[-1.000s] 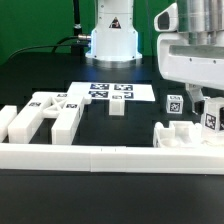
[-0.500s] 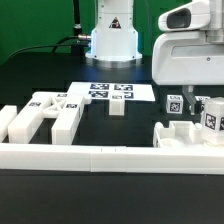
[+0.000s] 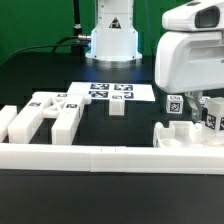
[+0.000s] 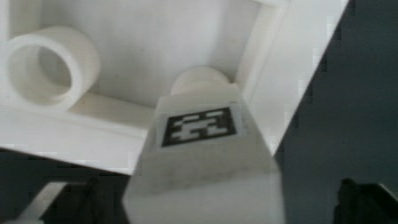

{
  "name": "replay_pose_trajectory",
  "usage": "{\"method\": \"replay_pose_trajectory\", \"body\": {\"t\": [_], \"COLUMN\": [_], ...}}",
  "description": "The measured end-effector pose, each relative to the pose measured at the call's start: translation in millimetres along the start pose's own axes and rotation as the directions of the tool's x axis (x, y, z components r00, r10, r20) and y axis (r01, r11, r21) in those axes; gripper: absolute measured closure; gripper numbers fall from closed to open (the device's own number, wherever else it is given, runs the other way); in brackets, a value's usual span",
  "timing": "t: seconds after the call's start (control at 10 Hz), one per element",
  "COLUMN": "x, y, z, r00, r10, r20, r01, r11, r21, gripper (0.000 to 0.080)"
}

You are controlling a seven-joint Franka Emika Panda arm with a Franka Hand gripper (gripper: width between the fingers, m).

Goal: Assemble chair

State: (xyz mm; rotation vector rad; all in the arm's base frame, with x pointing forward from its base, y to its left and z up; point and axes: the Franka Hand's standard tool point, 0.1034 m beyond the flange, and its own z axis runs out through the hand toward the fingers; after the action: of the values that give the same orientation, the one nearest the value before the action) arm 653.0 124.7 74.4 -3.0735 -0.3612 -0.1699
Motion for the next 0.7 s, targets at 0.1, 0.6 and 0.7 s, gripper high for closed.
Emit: {"method": "replay_pose_trajectory", "body": {"t": [0.1, 0.6, 0.7], "x": [-0.1, 1.8, 2.0], "y": [0.0, 4.2, 5.3], "z": [0.0, 1.4, 1.4], "r00": [1.000, 0.890, 0.821], "r10": [0.009, 0.454, 0.570], "r20": [0.000, -0.027, -0.034], "r01": [-0.009, -0.455, -0.570], "r11": [1.000, 0.891, 0.822], "r21": [0.000, -0.006, -0.007], "gripper": [0.0160, 0.0510, 0.0510]}}
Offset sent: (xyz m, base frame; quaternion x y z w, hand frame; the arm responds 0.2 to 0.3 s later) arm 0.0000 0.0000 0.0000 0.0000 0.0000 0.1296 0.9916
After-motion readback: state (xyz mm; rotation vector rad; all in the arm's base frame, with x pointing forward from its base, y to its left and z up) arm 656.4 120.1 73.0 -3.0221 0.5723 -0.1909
